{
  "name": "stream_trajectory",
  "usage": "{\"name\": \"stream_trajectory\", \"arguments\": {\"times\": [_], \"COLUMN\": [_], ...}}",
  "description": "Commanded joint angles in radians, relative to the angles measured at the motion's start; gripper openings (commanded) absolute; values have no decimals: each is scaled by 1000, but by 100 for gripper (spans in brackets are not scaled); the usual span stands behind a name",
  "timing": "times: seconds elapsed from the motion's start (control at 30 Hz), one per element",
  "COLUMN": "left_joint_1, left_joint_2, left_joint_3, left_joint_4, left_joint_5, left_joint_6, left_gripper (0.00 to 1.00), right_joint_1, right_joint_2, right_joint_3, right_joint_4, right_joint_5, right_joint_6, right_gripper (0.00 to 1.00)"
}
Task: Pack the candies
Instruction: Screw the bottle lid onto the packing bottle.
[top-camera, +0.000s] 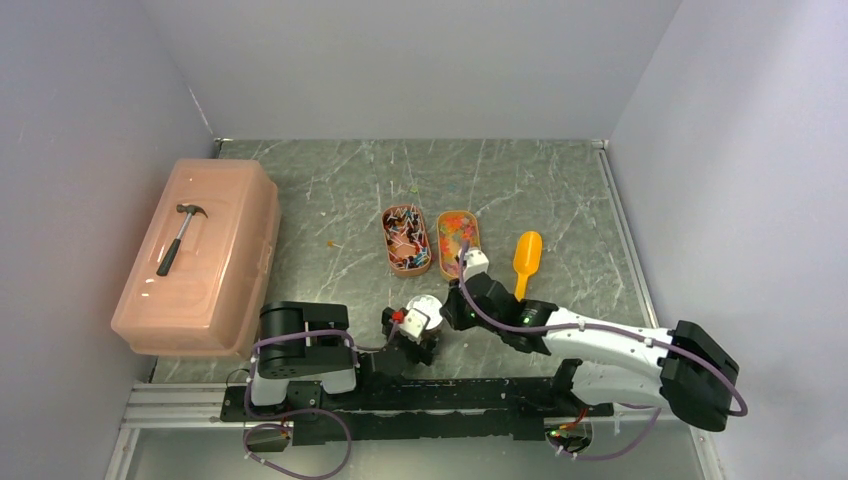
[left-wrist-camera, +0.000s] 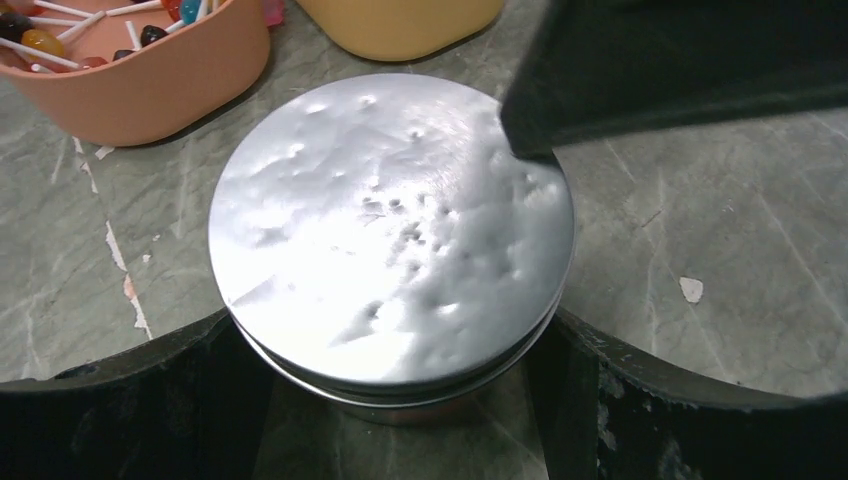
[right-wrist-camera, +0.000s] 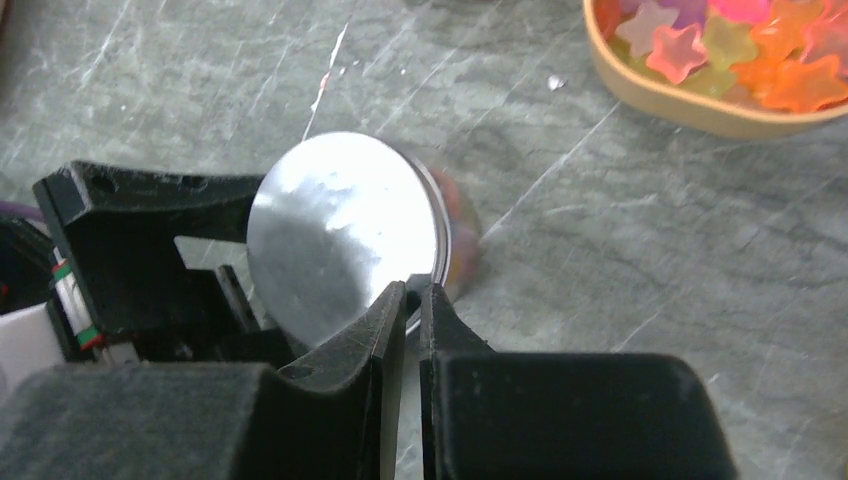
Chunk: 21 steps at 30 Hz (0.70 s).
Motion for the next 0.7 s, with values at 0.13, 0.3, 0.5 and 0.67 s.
{"name": "stream_trajectory", "arguments": {"times": [0.13,0.3,0.5,0.67], "left_joint_1": [12,12,13,13], "left_joint_2": [49,47,48,46], "left_joint_3": [-10,-14,-11,-2], "left_joint_4": [-270,-265,-265,-280], "left_joint_5": [65,67,76,85], "left_joint_6": [-63,-64,-57,-48], "left_gripper": [81,81,81,80], "right_joint_1": [112,112,96,1], "right_joint_2": [-27,-114,-153,-121], "right_joint_3": [-49,-10,104,164], "right_joint_4": [-114,-220,-360,-338], "right_joint_5": [-260,-140,51,-2], "right_joint_6": [129,120,44,-63], "right_gripper": [11,11,15,17]}}
